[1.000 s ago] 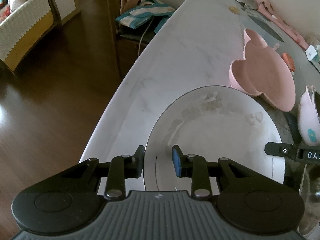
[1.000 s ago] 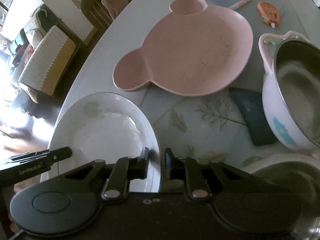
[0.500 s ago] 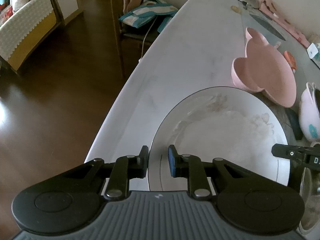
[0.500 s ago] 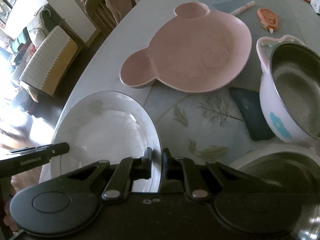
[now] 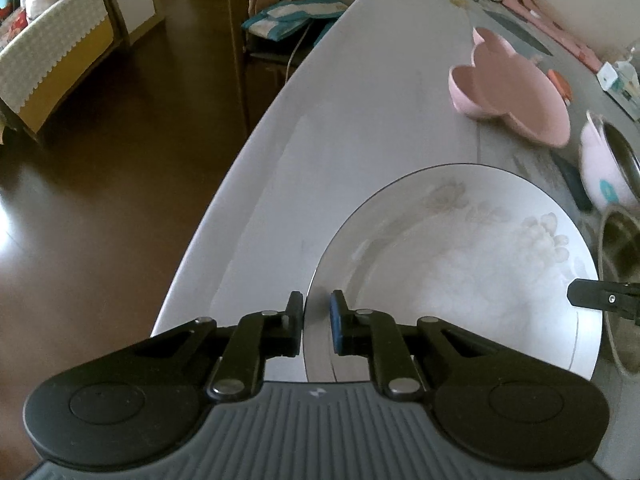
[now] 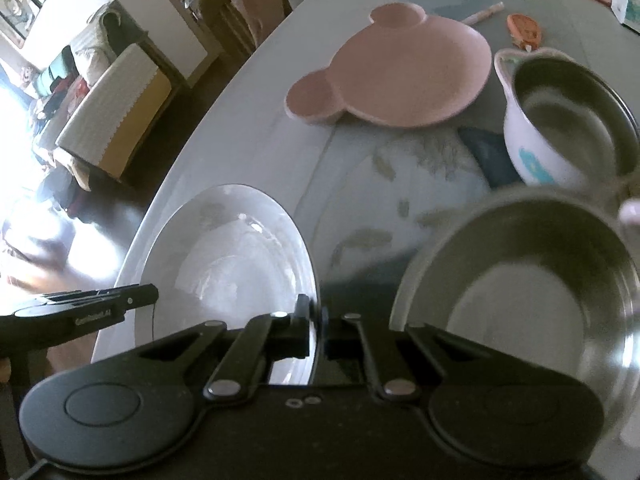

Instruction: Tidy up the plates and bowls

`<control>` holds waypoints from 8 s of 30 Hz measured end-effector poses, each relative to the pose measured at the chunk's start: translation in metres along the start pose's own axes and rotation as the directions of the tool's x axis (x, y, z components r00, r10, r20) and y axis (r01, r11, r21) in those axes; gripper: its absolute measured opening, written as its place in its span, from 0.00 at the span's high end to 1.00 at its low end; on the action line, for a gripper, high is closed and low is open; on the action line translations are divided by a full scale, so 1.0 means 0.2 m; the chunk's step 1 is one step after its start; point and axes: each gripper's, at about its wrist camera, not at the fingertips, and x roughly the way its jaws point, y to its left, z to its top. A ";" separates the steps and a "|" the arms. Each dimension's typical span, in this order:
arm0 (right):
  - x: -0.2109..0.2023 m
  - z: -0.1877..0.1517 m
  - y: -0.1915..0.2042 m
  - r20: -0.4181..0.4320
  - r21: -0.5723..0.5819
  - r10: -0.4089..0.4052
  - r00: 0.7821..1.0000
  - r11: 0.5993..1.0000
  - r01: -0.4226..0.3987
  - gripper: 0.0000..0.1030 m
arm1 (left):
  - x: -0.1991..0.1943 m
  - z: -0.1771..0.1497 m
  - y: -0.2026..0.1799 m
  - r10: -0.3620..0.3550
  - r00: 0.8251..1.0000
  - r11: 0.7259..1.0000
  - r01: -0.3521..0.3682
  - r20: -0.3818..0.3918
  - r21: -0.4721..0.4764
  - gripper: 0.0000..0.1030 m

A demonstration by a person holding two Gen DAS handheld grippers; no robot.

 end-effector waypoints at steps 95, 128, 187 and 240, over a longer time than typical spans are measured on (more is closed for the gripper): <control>-0.88 -0.54 -1.33 0.258 -0.027 -0.292 0.921 0.951 0.309 0.07 | -0.28 -0.68 -1.86 -0.182 0.969 0.933 0.117 0.165 0.340 0.25; -0.42 -0.08 -1.61 0.033 -0.159 -0.139 0.990 0.977 0.143 0.56 | 0.11 -0.58 -1.97 -0.138 0.989 0.987 0.134 0.044 0.084 0.69; -0.74 -0.69 -1.73 0.042 0.066 0.038 0.998 0.997 -0.041 0.89 | -0.09 -0.76 -1.87 -0.227 0.974 0.954 0.223 -0.002 0.201 0.85; -0.23 -0.73 0.01 0.027 0.022 0.012 1.000 1.000 -0.013 0.91 | -0.28 -0.54 -0.17 -0.186 0.982 0.958 0.178 0.016 0.223 0.85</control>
